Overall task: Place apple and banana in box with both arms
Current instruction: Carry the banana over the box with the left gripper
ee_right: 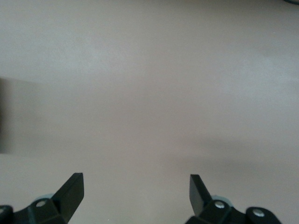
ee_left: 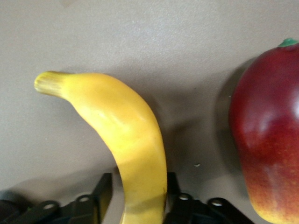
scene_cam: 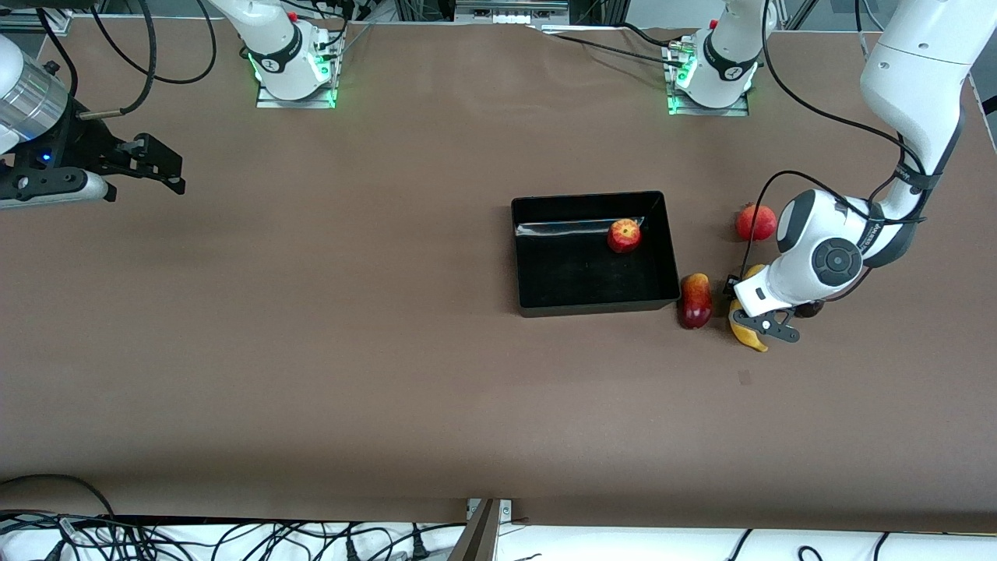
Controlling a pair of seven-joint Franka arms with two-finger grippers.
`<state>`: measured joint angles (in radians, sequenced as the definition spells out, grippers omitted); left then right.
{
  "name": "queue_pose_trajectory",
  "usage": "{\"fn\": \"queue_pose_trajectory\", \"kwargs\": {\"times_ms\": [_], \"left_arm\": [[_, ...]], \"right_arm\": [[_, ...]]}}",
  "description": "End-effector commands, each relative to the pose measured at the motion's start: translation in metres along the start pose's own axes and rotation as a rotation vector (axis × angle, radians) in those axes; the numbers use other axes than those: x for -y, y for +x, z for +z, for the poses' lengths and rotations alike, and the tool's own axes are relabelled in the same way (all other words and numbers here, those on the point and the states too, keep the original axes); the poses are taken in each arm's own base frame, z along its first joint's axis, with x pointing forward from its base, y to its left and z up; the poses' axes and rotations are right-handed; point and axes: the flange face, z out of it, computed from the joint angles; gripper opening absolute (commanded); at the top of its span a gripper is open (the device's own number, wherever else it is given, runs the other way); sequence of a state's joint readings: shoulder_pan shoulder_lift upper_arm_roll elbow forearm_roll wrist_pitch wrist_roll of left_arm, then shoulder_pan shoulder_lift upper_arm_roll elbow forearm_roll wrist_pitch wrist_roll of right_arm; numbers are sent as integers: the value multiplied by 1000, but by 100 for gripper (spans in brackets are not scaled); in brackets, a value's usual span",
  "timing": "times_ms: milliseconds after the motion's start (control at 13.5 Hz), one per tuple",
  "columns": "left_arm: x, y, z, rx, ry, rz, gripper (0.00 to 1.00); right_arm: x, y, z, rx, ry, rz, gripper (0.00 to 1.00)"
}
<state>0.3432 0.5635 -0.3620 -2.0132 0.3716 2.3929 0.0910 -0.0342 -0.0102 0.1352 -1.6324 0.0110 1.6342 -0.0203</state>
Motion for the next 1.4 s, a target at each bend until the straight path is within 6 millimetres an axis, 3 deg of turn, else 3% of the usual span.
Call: {"fn": "queue_pose_trajectory", "kwargs": {"times_ms": [0, 148, 295, 369, 517, 591, 812, 960, 1108, 1330], "left_arm": [[1, 0, -21, -20, 31, 23, 0], [-4, 3, -57, -10, 58, 28, 0], [-32, 14, -108, 9, 78, 55, 0], [-51, 22, -132, 17, 71, 75, 0], [-115, 33, -171, 55, 12, 107, 0], [-144, 36, -181, 53, -14, 68, 0], [-246, 41, -176, 41, -63, -1, 0], [-319, 40, -154, 35, -76, -59, 0], [-369, 36, -125, 41, -100, -103, 0], [-378, 45, -85, 23, -121, -89, 0]], "right_arm": [[1, 2, -6, -9, -9, -4, 100], [1, 2, -6, -8, -9, -4, 100], [1, 2, -6, -8, -9, -4, 100], [1, 2, -6, -8, -9, -4, 100], [1, 2, -6, -8, -9, -4, 100], [1, 2, -6, -8, -9, -4, 100], [1, 2, -6, -8, -9, -4, 100], [1, 2, -6, -8, -10, -4, 100], [1, 2, -6, -8, -9, -4, 100], [2, 2, -6, -8, -6, -5, 100]]}}
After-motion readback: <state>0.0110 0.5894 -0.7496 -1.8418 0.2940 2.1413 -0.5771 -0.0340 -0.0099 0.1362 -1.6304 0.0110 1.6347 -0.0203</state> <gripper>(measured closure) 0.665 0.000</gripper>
